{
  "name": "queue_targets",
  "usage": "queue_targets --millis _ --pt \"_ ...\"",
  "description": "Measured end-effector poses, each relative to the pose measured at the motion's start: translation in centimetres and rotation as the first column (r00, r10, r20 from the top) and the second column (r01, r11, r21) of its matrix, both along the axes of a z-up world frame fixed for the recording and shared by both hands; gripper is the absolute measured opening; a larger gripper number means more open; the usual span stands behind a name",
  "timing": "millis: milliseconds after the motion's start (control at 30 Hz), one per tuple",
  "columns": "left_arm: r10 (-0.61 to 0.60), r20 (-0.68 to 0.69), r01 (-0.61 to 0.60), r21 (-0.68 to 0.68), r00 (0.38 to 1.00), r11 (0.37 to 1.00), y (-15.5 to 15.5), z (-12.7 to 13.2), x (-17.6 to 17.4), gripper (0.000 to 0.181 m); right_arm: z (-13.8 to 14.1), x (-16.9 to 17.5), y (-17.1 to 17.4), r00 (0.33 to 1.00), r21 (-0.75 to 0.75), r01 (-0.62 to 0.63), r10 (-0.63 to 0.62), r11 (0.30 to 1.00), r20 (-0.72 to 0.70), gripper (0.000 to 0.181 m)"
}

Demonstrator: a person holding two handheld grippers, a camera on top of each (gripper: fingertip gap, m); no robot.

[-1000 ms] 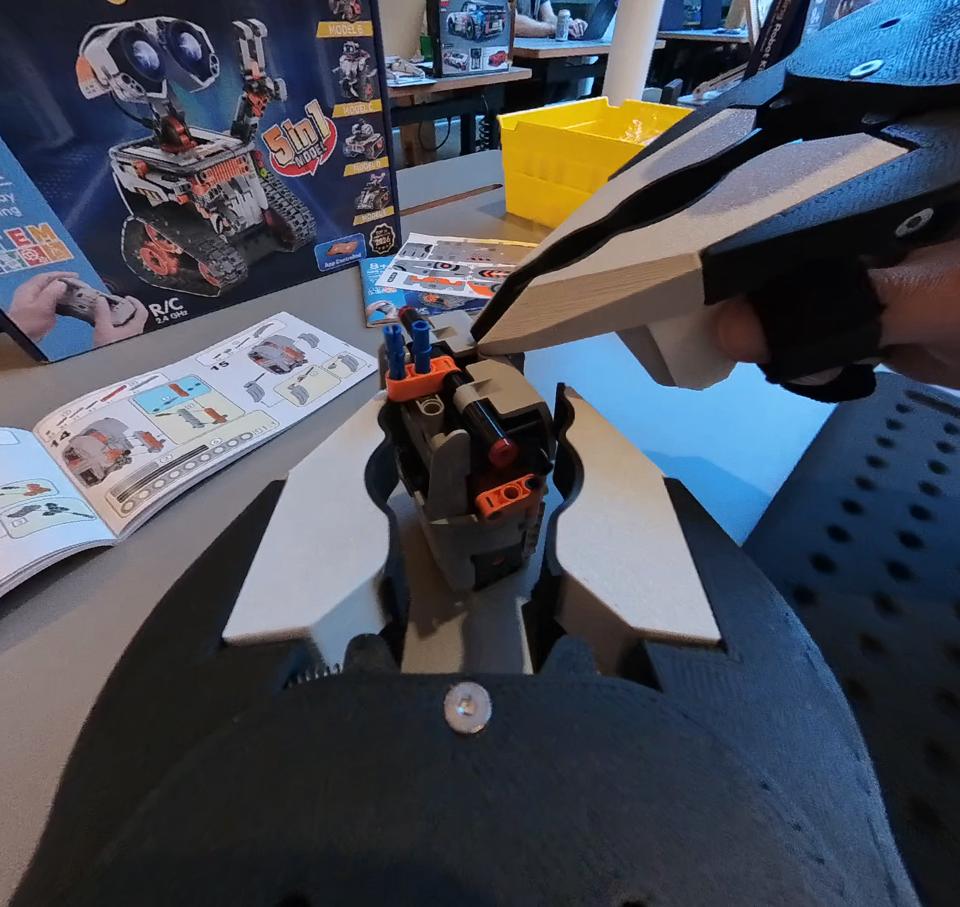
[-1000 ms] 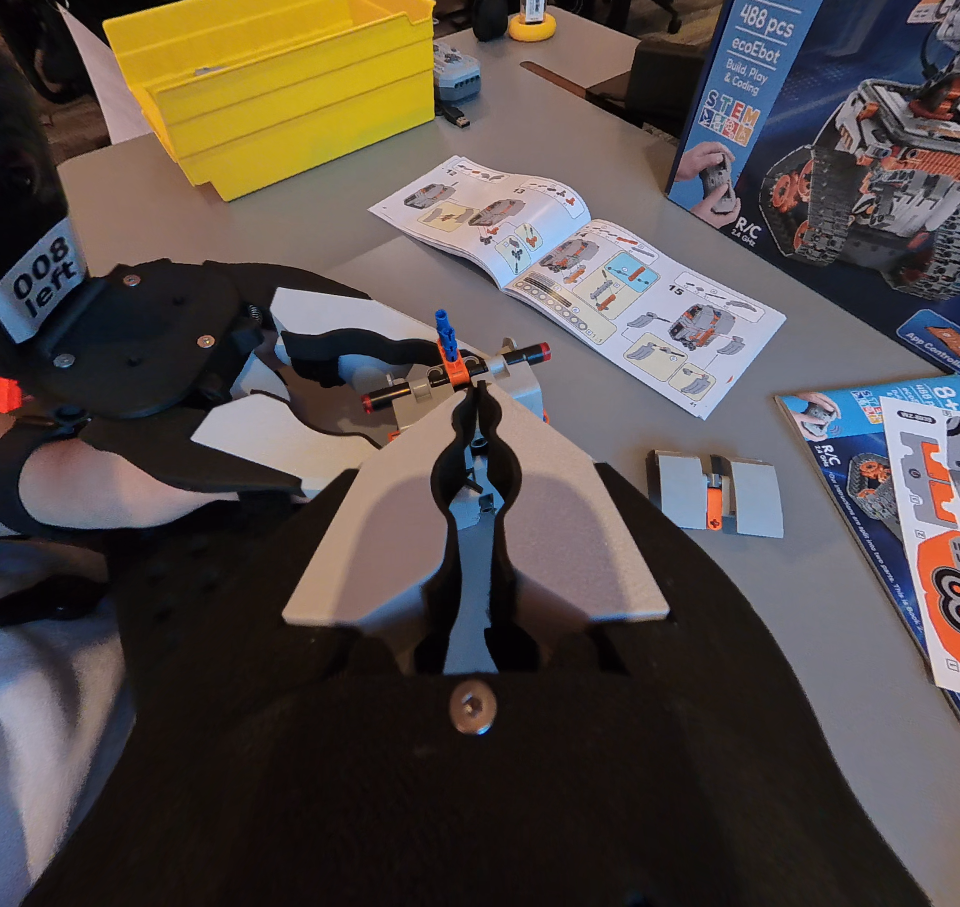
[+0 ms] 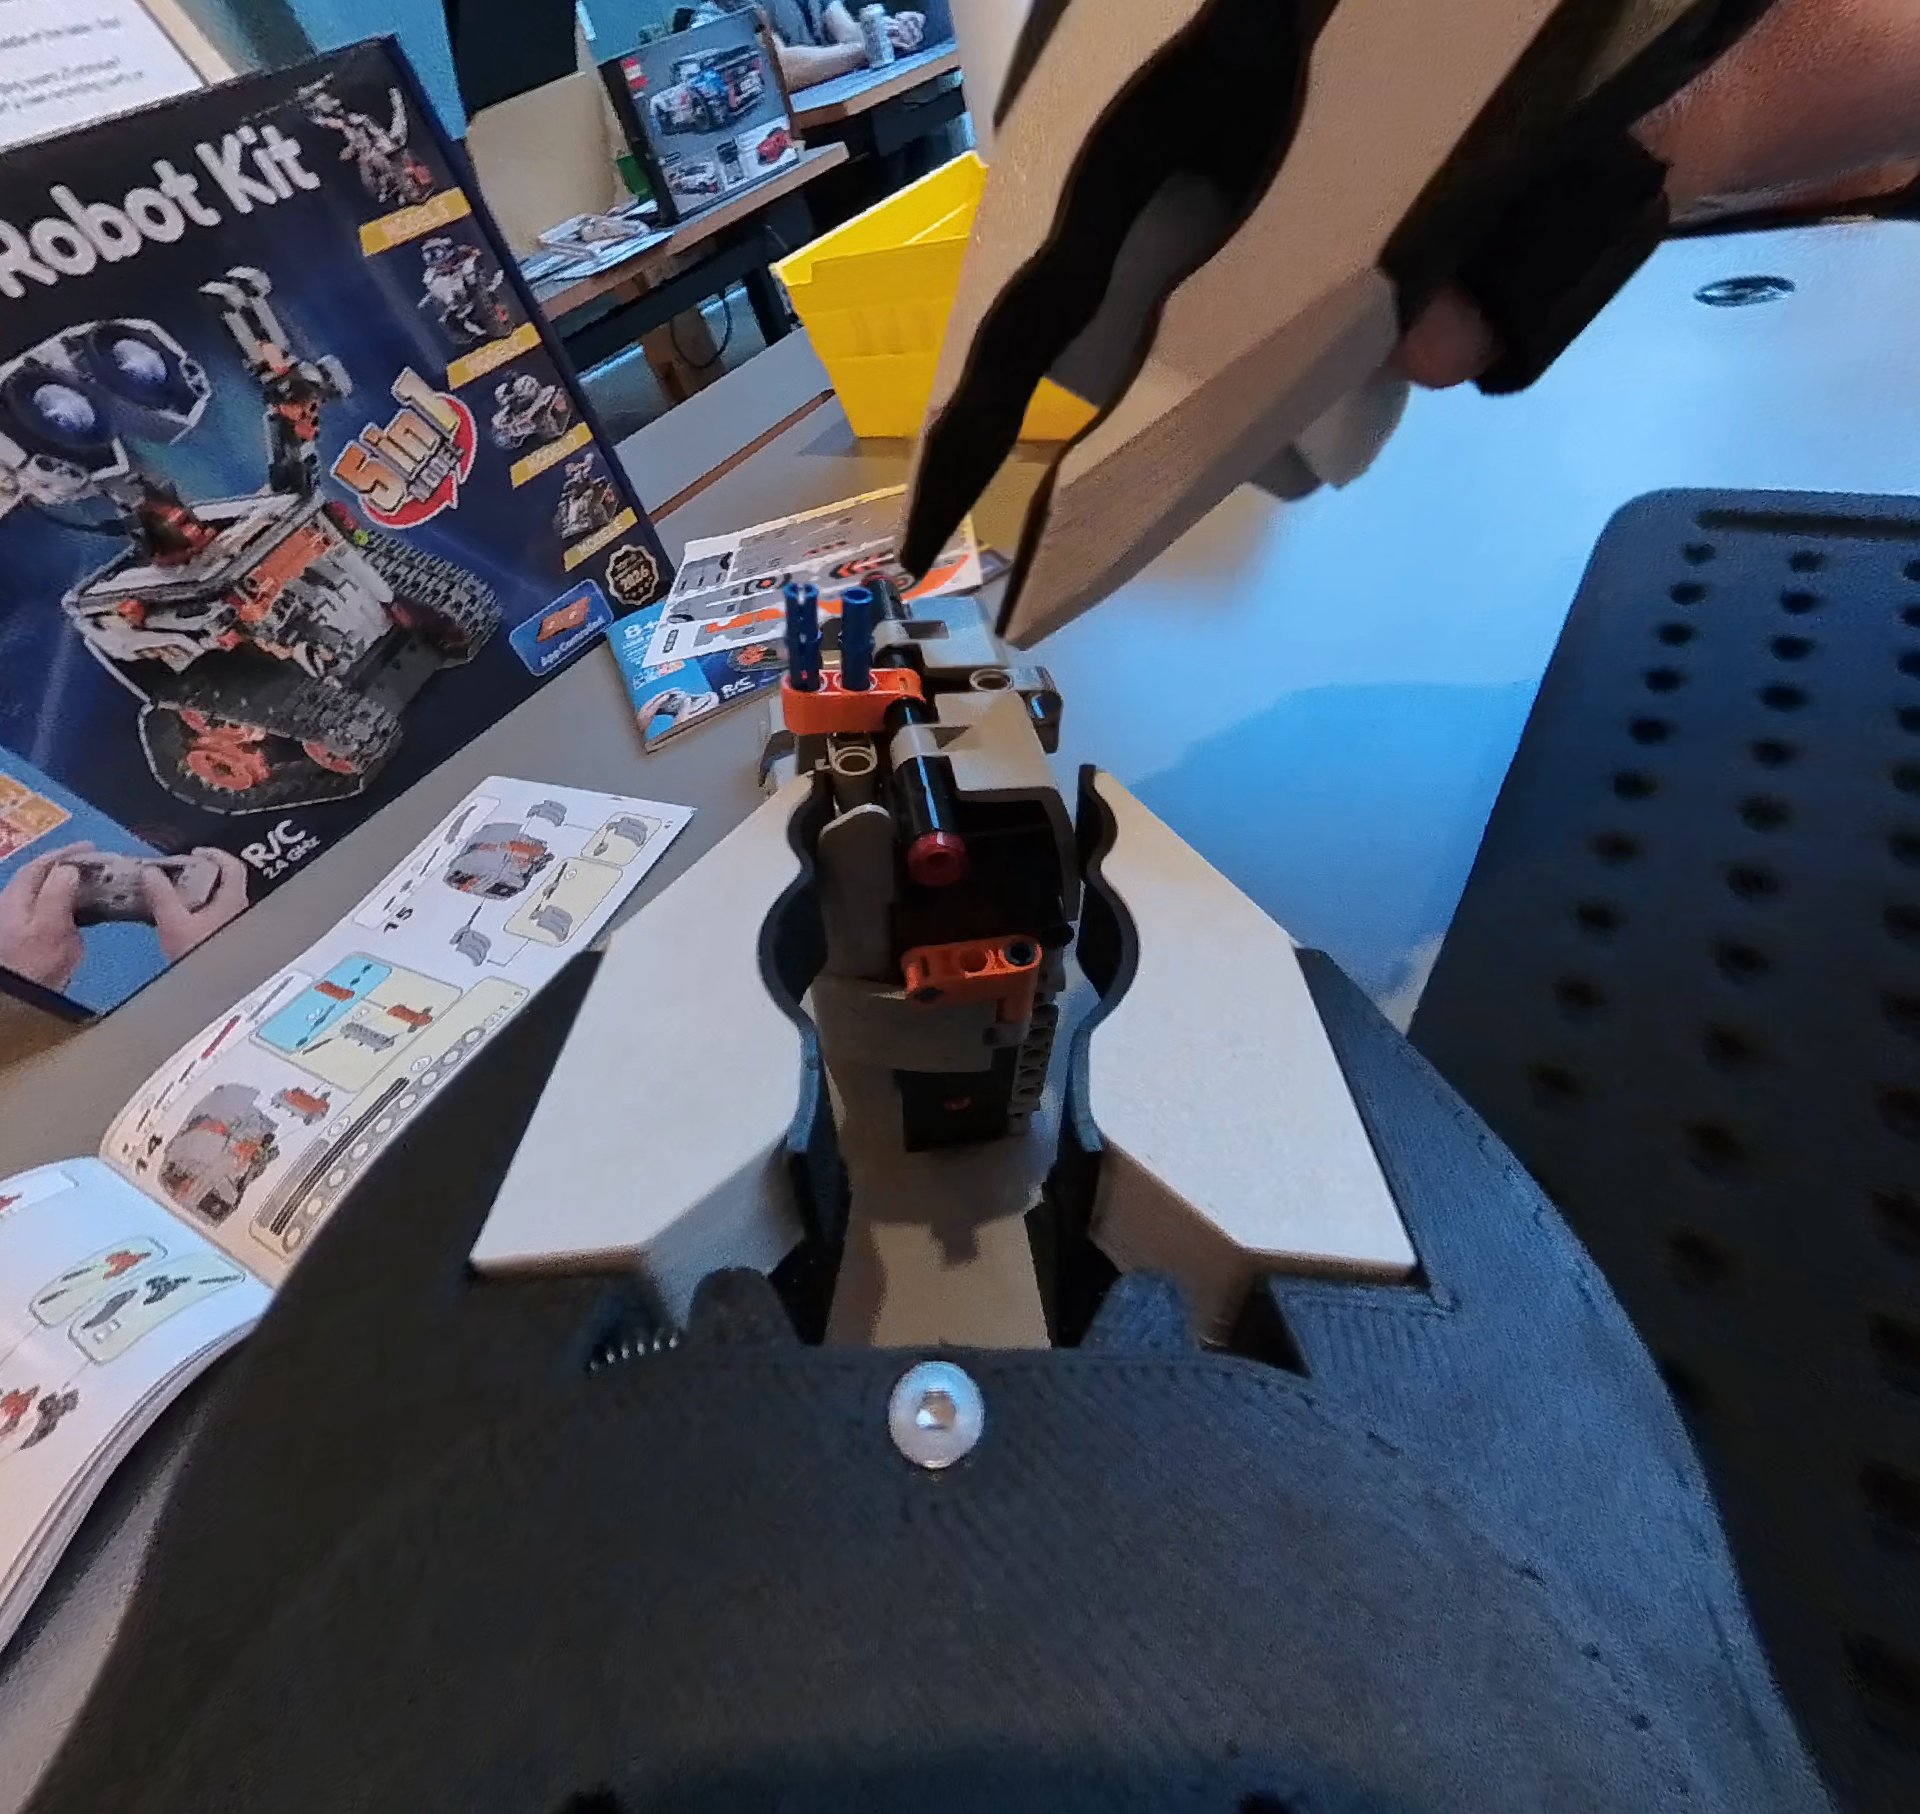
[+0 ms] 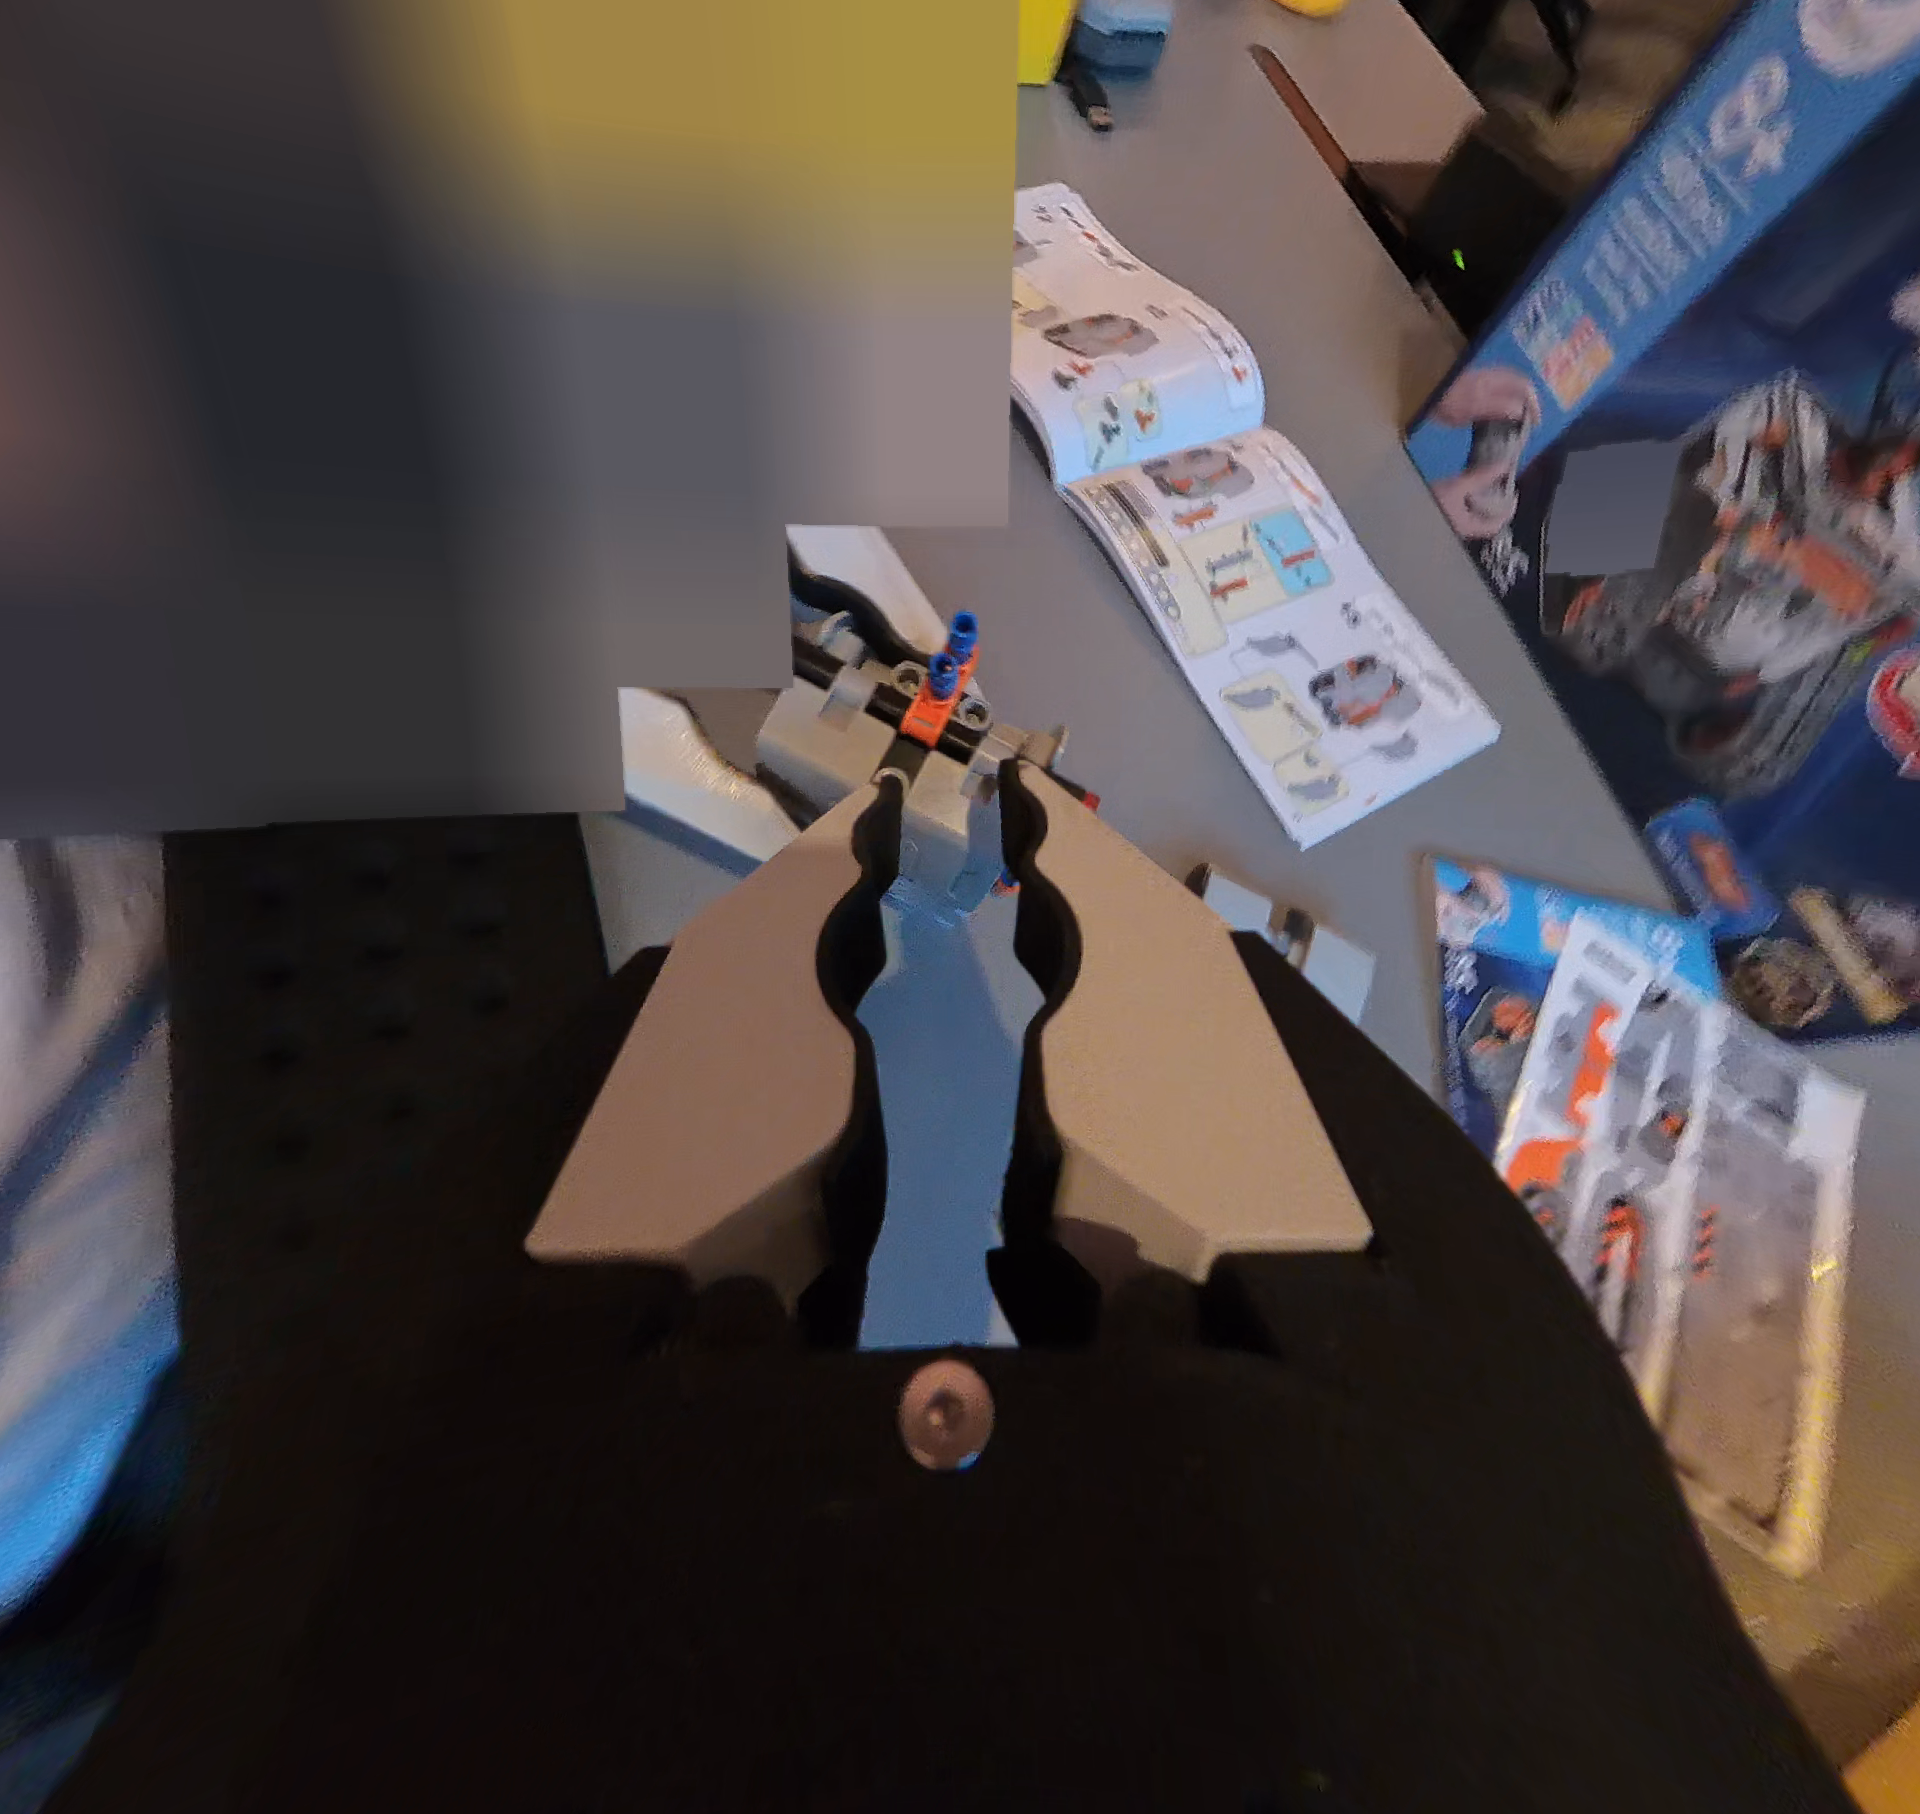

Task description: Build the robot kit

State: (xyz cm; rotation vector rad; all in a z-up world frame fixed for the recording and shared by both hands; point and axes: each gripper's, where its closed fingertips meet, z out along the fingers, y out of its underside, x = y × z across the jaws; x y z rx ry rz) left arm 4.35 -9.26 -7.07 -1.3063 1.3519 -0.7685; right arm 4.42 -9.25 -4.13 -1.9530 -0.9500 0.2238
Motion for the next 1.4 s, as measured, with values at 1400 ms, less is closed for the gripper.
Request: queue_targets --millis 1400 --pt "-0.356 -0.010 0.353 0.150 0.935 0.924 -3.7 -0.1 -0.4 0.045 -2.3 -1.1 -3.5 0.888 -0.154 -0.347 0.377 0.925 0.263 0.031"
